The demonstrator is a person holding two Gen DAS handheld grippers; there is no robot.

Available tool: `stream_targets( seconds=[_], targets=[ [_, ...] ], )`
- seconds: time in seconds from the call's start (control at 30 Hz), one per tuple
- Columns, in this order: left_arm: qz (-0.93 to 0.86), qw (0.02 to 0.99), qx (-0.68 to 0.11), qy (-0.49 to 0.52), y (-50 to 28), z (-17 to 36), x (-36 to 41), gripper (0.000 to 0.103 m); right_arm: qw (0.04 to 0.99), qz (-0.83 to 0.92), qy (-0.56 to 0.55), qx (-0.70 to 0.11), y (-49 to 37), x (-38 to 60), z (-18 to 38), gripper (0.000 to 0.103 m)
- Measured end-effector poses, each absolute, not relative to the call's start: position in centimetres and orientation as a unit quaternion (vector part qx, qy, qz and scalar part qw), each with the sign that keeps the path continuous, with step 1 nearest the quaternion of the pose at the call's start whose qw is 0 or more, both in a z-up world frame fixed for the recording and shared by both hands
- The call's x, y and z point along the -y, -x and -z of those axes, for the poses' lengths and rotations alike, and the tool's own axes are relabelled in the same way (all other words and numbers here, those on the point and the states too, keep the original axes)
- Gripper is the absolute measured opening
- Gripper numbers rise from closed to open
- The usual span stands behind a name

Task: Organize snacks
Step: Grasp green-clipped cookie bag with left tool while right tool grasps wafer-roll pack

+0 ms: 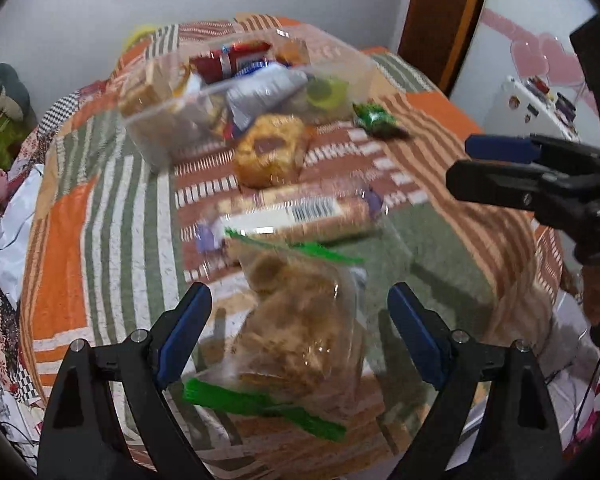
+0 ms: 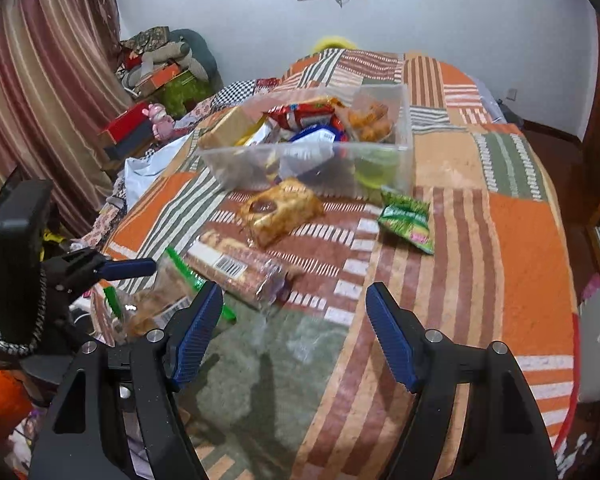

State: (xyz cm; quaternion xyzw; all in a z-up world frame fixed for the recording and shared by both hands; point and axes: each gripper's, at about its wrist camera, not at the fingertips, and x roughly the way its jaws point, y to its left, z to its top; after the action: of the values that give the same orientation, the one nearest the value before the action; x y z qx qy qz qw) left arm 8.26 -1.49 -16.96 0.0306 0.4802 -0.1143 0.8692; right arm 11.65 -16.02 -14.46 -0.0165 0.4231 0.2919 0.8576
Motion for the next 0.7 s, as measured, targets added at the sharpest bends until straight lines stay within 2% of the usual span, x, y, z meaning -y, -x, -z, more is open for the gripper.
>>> stream_targets(
  seconds=[0.1, 0.17, 0.23, 0.7],
  targets=[
    [0.112, 0.869, -0.482, -0.023, -8.1, 17.7, 0.7, 0.085, 0.852, -0.298, 0.024, -0.430, -11.8, 15.2, 14.9, 0.071],
    [0.115, 0.866, -0.486, -0.009, -8.1, 18.0, -0.2, 0.068, 0.849, -0.302, 0.026, -0.433, -12.0, 14.5, 15.1, 0.072],
    [0.108, 0.868, -0.485, 0.009, -8.2, 18.2, -1.4, 0.059, 0.845, -0.308, 0.031, -0.437, -12.3, 13.6, 15.4, 0.074],
    [0.041, 0.872, -0.479, 0.090, -9.7, 18.9, -8.2, 0.057, 0.796, -0.356, 0.090, -0.482, -15.5, 6.2, 19.3, 0.076]
  ],
)
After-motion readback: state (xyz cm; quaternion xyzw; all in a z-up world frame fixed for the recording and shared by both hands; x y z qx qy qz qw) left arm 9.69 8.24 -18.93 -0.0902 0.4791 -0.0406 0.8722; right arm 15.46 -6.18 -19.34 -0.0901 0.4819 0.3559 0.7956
